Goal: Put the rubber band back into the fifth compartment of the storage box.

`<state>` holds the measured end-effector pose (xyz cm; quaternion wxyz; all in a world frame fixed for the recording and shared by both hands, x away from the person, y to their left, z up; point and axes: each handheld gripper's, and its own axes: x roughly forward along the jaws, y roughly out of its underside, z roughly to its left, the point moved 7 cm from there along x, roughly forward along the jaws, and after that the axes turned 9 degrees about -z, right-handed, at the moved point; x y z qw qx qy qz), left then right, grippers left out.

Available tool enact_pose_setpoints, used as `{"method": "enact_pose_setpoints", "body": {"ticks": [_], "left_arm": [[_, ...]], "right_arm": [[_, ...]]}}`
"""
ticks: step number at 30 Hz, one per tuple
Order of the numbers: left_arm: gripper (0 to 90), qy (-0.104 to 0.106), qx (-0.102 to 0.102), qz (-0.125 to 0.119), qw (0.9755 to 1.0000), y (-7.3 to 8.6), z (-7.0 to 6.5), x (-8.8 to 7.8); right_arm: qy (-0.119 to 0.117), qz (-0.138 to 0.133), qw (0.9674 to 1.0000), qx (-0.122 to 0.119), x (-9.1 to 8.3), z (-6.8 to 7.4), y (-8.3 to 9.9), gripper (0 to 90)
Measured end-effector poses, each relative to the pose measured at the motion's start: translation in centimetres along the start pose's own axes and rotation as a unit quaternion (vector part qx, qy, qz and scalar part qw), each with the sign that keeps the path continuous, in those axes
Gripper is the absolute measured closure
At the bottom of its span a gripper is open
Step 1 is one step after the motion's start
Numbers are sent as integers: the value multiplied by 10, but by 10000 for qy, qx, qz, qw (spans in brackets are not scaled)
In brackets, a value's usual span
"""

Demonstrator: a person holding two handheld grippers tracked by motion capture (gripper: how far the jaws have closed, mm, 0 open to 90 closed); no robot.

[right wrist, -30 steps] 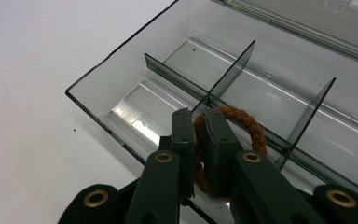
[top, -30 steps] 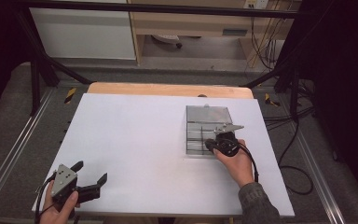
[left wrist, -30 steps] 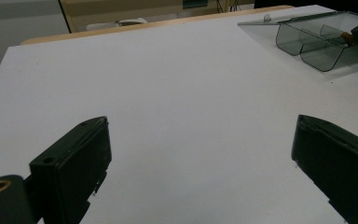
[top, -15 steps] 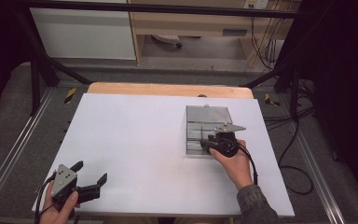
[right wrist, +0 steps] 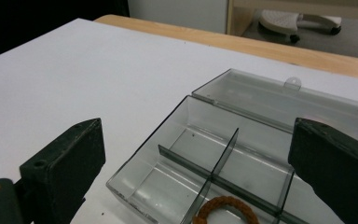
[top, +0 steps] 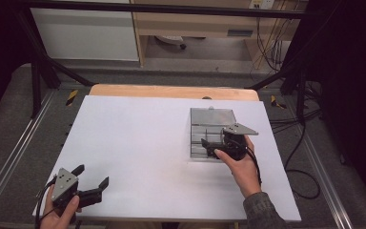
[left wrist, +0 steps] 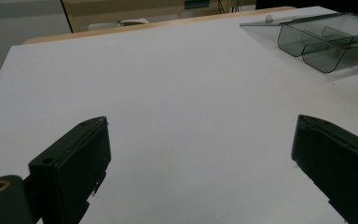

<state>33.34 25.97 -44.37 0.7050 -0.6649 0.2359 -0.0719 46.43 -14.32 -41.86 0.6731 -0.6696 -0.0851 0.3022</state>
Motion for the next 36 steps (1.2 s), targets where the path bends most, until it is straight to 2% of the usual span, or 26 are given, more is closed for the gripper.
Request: {"method": "enact_pose_setpoints", "body": {"ticks": [8, 13, 21, 26, 36], "left_arm": [[47, 15, -36, 6, 10000, 0, -1, 0], [48, 0, -52, 14, 10000, 0, 0, -1], [48, 30, -97, 52, 9999, 1, -2, -3], [48, -35, -144, 44, 9999, 0, 0, -5], [50, -70, -173, 57, 9998, 1, 0, -9]], "right_arm": [[81, -188, 9998, -20, -3, -3, -9, 43], [264, -367, 9990, 7, -7, -9, -16, 56], [150, -436, 9989, -45, -17, -12, -23, 43], [22, -569, 9983, -123, -24, -13, -27, 33], [62, -622, 9980, -122, -38, -21, -28, 23]]}}
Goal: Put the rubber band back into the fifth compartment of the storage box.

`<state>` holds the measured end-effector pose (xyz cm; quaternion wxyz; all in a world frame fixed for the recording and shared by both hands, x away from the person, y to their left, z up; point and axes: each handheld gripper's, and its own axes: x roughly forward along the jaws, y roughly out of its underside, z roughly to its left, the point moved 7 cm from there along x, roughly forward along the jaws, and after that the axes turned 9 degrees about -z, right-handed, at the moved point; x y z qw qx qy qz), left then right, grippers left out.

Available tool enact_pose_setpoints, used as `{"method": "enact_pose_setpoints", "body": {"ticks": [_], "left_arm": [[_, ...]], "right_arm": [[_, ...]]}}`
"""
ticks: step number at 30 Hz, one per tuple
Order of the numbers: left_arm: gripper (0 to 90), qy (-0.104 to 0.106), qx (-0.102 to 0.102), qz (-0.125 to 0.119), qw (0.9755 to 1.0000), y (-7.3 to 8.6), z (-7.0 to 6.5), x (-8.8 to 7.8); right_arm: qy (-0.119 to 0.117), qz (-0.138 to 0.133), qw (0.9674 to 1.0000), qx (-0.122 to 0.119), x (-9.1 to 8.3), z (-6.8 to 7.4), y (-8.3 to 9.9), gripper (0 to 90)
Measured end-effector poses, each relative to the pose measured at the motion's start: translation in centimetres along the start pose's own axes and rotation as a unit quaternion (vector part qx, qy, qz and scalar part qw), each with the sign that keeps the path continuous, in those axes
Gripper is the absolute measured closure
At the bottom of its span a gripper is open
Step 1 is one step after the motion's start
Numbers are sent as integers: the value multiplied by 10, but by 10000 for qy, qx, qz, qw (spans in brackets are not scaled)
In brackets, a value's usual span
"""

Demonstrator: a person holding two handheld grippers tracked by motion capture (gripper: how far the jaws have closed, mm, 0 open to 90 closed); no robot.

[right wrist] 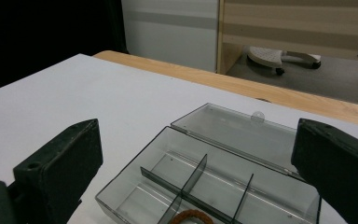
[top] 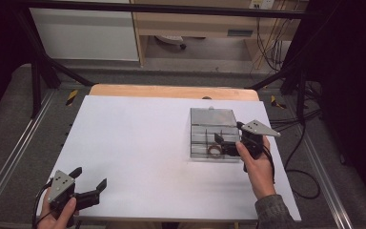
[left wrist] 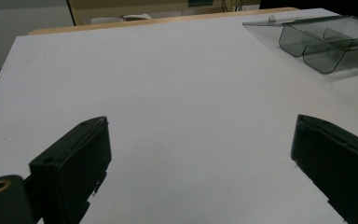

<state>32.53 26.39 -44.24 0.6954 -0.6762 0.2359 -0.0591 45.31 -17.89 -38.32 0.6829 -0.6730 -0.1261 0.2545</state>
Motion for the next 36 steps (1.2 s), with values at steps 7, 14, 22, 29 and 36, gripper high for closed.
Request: {"method": "enact_pose_setpoints", "body": {"ticks": [7, 14, 22, 29, 36], "left_arm": [[50, -14, -36, 13, 10000, 1, 0, -3], [50, -38, -46, 23, 10000, 2, 2, -4], [50, -51, -55, 49, 10000, 3, 3, -5], [50, -47, -36, 44, 10000, 3, 3, -4], [50, -65, -38, 37, 10000, 2, 3, -4]], "right_arm": [[-29, -65, 10000, 17, -12, -5, -2, 22], [-6, -128, 9999, -41, -25, -12, -4, 22], [-26, -209, 9998, -23, -41, -17, -4, 21], [51, -283, 9996, -82, -54, -21, 0, 29], [118, -433, 9987, -238, -64, -26, 4, 28]]}}
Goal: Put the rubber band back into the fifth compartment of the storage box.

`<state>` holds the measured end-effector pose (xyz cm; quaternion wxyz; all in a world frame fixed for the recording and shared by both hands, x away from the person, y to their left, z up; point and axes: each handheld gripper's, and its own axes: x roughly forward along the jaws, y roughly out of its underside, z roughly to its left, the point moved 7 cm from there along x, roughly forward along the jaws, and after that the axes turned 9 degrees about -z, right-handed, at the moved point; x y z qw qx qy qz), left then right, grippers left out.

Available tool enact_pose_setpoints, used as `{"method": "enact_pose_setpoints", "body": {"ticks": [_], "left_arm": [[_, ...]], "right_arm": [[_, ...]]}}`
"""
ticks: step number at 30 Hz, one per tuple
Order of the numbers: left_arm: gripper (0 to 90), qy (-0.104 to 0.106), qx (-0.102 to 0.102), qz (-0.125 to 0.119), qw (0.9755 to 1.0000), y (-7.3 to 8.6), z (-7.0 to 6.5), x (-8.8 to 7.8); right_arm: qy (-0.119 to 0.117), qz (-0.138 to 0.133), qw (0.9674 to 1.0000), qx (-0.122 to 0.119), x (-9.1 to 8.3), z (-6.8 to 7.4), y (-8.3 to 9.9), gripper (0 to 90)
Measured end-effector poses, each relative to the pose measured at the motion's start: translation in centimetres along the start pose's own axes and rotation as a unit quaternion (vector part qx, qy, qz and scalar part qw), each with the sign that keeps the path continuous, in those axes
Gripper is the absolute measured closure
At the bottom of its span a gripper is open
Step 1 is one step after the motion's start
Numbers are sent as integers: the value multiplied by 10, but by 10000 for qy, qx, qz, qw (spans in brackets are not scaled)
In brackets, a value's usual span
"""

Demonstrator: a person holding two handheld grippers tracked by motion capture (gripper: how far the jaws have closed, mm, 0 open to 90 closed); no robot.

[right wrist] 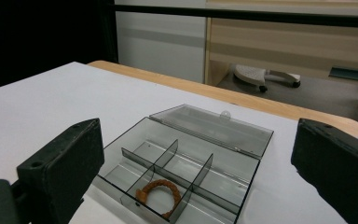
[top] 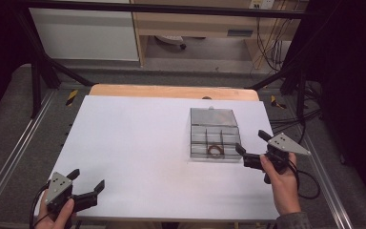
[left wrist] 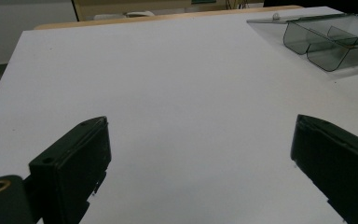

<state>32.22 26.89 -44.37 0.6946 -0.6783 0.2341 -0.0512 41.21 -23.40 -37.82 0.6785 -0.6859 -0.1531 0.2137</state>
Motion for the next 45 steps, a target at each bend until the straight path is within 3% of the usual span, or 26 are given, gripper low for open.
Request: {"method": "enact_pose_setpoints", "body": {"ticks": [8, 23, 33, 45], "left_arm": [[50, -3, -2, 1, 10000, 0, 0, 0], [47, 14, 2, -2, 10000, 0, -1, 0], [47, 17, 14, 8, 10000, 0, -1, 0], [47, 23, 21, 9, 10000, 0, -1, 0]], "right_arm": [[14, -160, 9998, -68, -12, 0, -1, 28], [13, -195, 9997, -143, -31, 3, 7, 20], [41, -106, 9999, -75, -40, 4, 26, 16], [-31, 127, 9999, -11, -39, 10, 57, 15]]}}
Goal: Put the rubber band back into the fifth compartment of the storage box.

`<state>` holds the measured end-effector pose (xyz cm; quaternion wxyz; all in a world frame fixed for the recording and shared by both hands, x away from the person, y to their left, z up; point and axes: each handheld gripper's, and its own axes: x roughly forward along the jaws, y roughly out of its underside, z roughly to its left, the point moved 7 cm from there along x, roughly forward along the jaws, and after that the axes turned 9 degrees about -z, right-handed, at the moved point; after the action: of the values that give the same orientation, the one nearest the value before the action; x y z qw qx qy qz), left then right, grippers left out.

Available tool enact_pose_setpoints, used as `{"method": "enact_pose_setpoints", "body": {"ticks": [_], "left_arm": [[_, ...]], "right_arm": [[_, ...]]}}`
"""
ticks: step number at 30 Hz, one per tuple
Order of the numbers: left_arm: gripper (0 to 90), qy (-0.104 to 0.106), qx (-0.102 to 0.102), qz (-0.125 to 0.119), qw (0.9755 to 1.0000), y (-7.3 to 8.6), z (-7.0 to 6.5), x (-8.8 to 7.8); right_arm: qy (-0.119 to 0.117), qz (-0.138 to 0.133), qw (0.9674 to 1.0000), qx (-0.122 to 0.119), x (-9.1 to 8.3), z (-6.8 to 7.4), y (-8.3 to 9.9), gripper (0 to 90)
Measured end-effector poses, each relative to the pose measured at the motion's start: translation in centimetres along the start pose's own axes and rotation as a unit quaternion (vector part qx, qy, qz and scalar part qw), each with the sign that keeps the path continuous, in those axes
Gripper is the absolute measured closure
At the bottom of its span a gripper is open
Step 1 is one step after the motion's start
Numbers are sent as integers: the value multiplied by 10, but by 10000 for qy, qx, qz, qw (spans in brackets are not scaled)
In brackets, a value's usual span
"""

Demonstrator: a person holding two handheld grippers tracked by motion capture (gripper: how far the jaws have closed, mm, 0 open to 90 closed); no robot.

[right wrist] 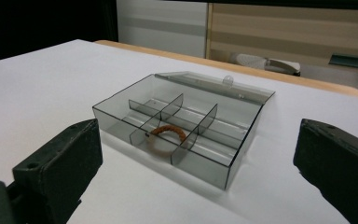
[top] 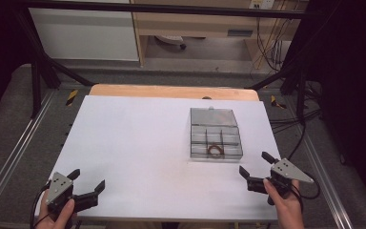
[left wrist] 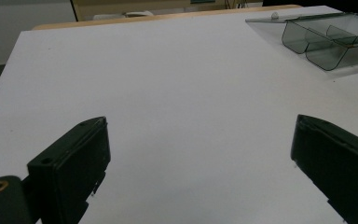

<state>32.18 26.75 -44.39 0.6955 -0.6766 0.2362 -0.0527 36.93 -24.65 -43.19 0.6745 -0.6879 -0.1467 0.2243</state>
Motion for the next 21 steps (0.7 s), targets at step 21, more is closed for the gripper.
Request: {"method": "enact_pose_setpoints", "body": {"ticks": [21], "left_arm": [[46, 84, 59, 48, 9999, 2, -3, 2]], "right_arm": [[-486, 768, 9957, 173, 31, 23, 50, 18]]}}
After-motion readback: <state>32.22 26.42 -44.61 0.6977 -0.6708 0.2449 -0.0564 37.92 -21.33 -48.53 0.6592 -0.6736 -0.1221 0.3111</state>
